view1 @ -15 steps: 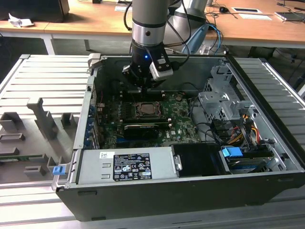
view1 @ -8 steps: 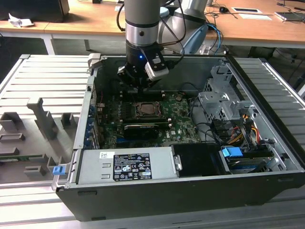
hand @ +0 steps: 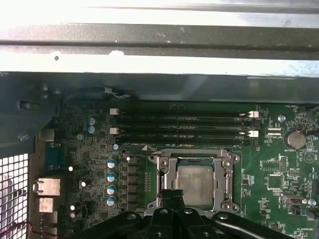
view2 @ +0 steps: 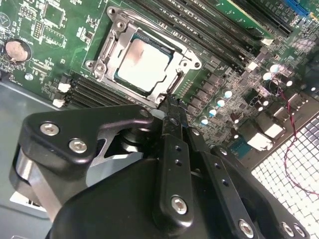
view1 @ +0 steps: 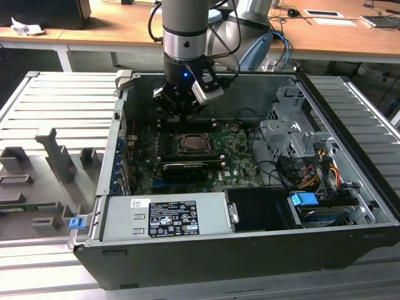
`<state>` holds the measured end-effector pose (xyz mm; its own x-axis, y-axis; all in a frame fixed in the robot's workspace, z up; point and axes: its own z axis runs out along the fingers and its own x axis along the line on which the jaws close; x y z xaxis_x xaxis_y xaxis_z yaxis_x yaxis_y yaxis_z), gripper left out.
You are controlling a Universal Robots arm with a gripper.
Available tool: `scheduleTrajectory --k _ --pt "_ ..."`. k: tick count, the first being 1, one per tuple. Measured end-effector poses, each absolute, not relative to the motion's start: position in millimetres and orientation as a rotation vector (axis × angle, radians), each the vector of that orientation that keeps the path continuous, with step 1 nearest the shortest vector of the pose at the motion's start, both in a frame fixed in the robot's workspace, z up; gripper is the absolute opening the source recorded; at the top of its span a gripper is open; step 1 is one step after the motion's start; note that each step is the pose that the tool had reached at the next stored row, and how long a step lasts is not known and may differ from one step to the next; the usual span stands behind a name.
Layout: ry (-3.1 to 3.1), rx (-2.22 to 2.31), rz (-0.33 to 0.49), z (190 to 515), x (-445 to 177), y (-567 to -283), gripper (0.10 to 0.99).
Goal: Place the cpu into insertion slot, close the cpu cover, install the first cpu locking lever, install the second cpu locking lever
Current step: 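Install the first cpu locking lever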
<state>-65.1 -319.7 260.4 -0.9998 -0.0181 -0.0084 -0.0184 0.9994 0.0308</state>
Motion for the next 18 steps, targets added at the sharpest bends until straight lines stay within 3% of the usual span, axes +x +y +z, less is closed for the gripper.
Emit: scheduleTrajectory --k 18 --pt "3.132 -0.078 0.055 260.0 -69.2 -319.7 0.106"
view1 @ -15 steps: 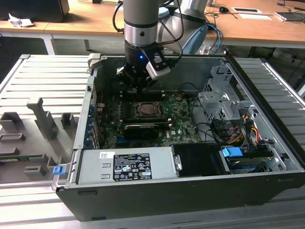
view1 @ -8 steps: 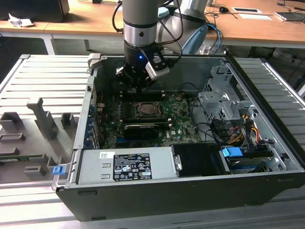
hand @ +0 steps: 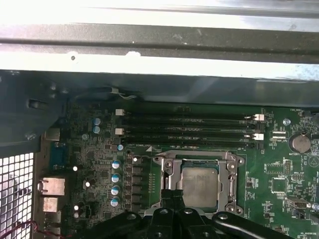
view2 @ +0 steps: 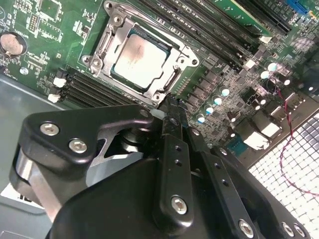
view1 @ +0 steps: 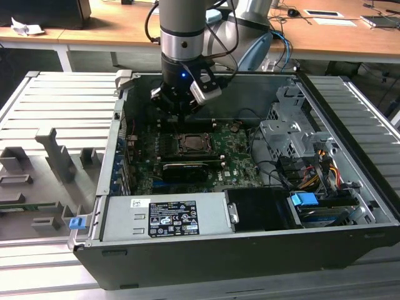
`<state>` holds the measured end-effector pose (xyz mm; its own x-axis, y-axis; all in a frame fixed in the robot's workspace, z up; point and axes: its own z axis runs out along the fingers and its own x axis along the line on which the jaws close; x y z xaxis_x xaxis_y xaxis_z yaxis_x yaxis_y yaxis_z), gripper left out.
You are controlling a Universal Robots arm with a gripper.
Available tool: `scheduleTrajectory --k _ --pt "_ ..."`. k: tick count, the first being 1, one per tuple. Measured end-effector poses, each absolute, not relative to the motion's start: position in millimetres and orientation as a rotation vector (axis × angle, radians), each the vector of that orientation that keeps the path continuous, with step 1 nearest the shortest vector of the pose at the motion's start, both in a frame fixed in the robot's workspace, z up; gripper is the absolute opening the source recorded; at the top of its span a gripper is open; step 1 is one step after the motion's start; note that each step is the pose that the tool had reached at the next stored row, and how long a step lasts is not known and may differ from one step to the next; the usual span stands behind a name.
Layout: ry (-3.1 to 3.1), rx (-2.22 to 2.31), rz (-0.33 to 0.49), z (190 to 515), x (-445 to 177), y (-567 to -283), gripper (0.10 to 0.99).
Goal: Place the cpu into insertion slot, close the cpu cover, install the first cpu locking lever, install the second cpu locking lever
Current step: 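Install the first cpu locking lever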
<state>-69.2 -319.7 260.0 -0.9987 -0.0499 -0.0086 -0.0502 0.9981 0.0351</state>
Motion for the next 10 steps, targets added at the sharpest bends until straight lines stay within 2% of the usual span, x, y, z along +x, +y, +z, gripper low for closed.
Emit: scheduleTrajectory --k 10 --pt "3.127 -0.166 0.055 260.0 -75.7 -319.8 0.106"
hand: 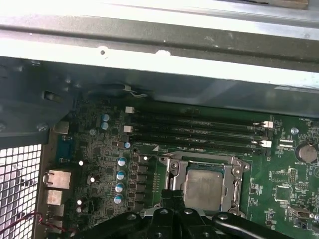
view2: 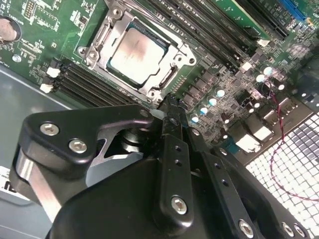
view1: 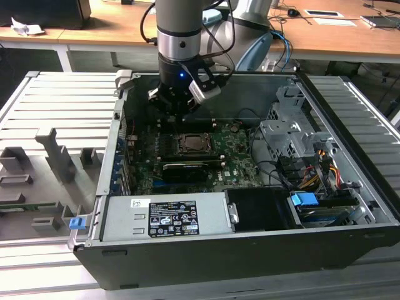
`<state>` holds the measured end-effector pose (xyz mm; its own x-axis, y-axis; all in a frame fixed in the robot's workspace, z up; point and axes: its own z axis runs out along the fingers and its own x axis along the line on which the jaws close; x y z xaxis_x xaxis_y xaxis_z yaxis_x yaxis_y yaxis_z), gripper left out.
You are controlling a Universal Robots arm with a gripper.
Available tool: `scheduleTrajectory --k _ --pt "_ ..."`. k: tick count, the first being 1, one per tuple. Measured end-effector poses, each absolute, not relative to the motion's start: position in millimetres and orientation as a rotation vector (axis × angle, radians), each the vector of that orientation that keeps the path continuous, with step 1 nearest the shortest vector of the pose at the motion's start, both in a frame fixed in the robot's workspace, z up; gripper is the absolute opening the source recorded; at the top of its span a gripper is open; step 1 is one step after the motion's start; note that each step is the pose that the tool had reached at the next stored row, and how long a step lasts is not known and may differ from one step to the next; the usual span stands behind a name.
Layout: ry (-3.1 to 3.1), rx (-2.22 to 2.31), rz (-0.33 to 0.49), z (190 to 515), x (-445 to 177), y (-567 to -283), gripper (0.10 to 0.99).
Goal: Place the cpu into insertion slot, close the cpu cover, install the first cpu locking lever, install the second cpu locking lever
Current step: 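Install the first cpu locking lever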
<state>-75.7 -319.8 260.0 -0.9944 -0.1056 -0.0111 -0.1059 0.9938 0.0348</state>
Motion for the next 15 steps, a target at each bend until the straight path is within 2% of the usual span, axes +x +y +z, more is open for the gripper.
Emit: scheduleTrajectory --k 7,15 --pt "3.122 -0.173 0.057 260 -103 -319 0.106" --pt "3.122 -0.173 0.057 260 -109 -299 0.106"
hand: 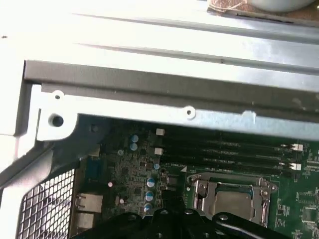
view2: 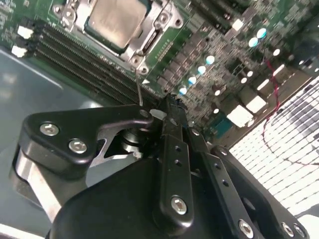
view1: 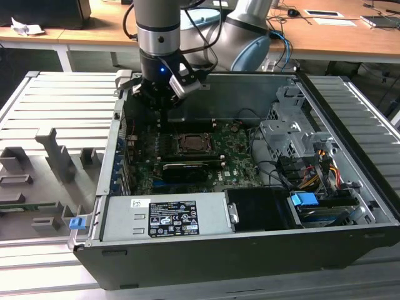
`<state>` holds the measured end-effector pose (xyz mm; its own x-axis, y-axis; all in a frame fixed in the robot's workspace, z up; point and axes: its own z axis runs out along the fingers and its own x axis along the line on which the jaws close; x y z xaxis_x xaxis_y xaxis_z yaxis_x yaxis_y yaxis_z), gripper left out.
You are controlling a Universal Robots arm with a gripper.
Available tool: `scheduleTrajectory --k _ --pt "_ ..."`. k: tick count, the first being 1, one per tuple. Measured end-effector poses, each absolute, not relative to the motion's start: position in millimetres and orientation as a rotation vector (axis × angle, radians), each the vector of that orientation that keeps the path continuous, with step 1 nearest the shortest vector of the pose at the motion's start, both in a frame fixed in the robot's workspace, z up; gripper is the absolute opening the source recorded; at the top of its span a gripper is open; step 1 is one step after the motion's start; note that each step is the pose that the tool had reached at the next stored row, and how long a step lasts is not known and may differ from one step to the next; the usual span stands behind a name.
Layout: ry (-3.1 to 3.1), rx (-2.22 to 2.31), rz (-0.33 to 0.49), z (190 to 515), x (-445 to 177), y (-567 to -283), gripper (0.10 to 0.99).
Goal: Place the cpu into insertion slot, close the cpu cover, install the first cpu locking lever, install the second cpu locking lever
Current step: 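Install the first cpu locking lever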
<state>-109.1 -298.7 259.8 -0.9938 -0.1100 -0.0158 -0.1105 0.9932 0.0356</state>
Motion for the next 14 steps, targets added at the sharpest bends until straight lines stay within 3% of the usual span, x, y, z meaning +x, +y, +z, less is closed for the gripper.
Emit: scheduleTrajectory --k 14 --pt "3.122 -0.173 0.057 259.8 -105.3 -285.4 0.106"
